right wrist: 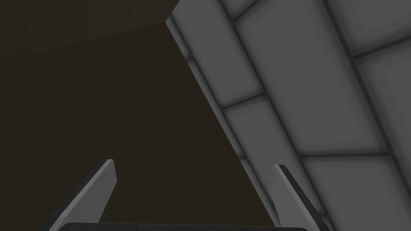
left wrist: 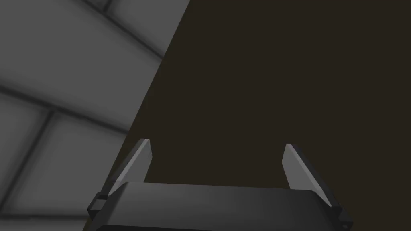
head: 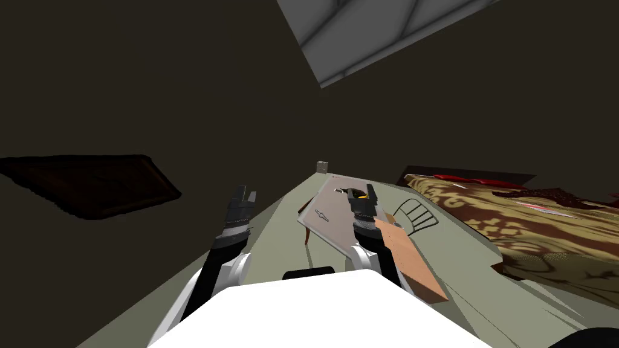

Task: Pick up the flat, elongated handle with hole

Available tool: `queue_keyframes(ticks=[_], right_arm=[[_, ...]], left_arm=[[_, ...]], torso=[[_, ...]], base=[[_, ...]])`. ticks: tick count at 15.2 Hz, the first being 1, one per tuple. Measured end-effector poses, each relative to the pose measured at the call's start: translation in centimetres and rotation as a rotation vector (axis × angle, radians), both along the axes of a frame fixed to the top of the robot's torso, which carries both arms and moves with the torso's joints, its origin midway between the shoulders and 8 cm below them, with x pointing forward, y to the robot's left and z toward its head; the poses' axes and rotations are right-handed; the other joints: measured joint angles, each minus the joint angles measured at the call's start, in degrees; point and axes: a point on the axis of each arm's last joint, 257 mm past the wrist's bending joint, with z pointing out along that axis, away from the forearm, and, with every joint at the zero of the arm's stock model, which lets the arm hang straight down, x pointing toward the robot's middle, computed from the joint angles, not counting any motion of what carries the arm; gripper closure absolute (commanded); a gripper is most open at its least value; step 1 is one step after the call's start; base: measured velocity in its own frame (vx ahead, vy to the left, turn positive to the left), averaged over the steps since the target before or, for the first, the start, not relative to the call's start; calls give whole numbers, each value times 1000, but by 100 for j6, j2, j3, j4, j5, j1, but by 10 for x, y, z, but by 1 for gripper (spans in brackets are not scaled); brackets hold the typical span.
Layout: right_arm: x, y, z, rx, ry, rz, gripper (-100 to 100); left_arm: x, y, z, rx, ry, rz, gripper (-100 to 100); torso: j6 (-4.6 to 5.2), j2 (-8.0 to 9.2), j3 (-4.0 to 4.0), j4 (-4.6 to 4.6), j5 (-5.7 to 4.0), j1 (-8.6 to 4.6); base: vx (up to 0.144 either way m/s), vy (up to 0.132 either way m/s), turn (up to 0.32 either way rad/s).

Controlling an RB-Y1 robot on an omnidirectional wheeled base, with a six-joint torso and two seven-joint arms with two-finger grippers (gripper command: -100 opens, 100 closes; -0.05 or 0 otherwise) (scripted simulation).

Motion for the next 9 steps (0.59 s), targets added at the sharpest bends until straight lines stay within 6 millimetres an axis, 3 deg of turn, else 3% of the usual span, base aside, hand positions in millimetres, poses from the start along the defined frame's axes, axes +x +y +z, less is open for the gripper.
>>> queue_keyframes(ticks=[5, 9], right_arm=[[8, 11, -13, -98, 50, 39, -100], [18, 22, -38, -199, 115, 70, -100]], left_arm=[[0, 0, 0, 0, 0, 0, 0], [0, 0, 0, 0, 0, 0, 0]], torso=[[-1, 15, 9, 3, 4, 19], [-5, 3, 2, 1, 4, 18]], base=[[-37, 50, 84], [-2, 46, 147]])
